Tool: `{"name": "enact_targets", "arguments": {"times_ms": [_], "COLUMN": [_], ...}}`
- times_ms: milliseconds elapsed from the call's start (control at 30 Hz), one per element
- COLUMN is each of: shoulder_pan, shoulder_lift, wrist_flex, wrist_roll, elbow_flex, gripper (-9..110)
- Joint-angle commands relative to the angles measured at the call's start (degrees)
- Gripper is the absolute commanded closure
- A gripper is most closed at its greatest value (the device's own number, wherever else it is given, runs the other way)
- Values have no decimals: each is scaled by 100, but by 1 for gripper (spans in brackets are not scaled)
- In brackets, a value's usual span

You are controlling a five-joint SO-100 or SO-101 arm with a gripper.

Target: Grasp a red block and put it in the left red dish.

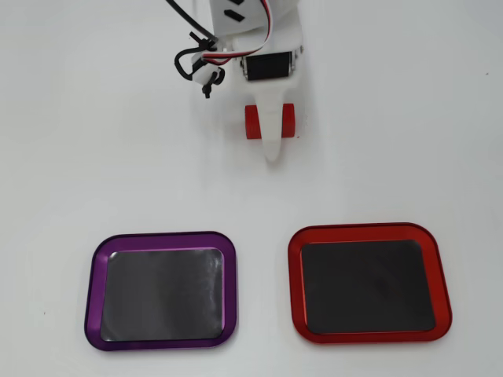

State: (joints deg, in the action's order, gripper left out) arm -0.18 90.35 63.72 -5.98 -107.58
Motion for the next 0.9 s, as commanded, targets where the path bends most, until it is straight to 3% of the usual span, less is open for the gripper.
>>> {"name": "enact_targets", "arguments": {"times_ms": [0, 533, 867], "shoulder_pan": [-9, -53, -62], "shoulder_lift": [44, 141, 1907], "wrist_flex": [-264, -1072, -1195], "wrist_roll": [-18, 26, -9], "elbow_flex": [-123, -492, -220], "gripper": [66, 102, 102]}}
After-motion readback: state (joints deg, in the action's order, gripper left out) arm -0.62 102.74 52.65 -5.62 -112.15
